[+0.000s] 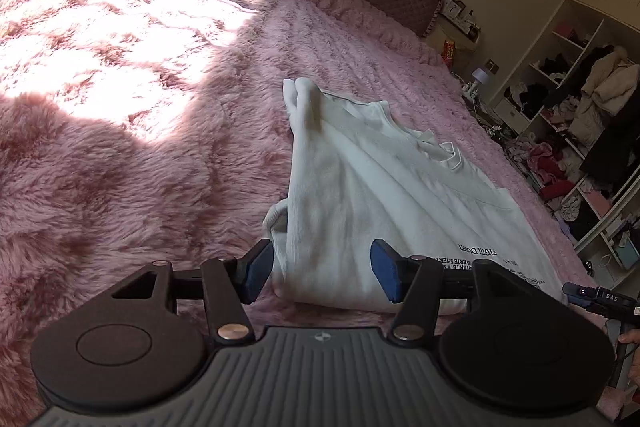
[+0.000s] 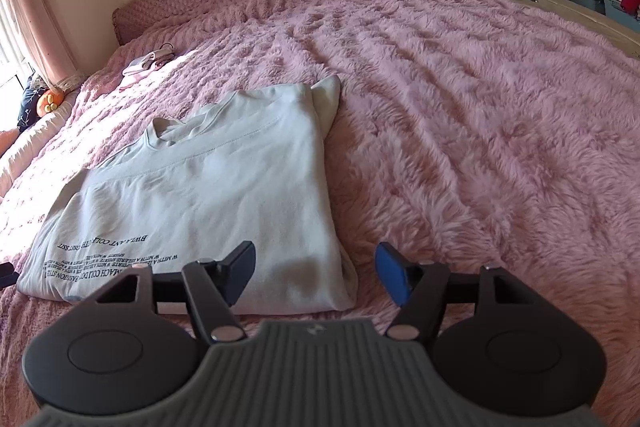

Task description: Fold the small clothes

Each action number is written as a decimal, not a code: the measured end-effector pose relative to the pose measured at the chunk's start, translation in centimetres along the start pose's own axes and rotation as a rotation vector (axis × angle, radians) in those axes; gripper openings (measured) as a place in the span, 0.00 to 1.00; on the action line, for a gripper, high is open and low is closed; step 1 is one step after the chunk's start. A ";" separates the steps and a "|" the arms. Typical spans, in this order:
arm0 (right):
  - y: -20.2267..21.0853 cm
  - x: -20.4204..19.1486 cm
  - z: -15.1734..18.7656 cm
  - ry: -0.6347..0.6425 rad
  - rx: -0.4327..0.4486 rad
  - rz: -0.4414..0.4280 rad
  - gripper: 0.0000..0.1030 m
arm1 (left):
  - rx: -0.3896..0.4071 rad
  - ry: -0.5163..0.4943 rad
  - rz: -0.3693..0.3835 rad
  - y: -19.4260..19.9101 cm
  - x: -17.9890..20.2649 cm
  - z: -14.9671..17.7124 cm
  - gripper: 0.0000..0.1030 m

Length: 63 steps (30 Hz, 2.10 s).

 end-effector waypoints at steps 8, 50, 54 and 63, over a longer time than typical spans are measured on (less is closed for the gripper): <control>-1.4 -1.1 0.2 -0.014 -0.069 0.048 0.00 | -0.059 -0.033 -0.046 -2.3 0.4 1.2 0.40; -10.3 -6.6 -11.8 0.119 0.104 0.031 0.32 | 0.051 -0.040 -0.002 -11.1 3.9 -11.2 0.28; -13.0 -4.8 -12.1 0.090 0.097 0.102 0.31 | 0.012 0.046 -0.036 -13.3 1.1 -11.2 0.27; -14.4 -4.4 -10.6 0.126 0.065 0.137 0.26 | 0.007 0.081 -0.006 -13.4 -0.1 -10.7 0.24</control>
Point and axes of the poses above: each gripper's, at about its wrist camera, not at the fingertips, and y roughly against the way its jaws point, x to its right, z to its underside, the point moved 4 cm from there along -y, roughly the way its jaws point, and after that the axes turned 6 degrees about -x, right-handed, at the moved point
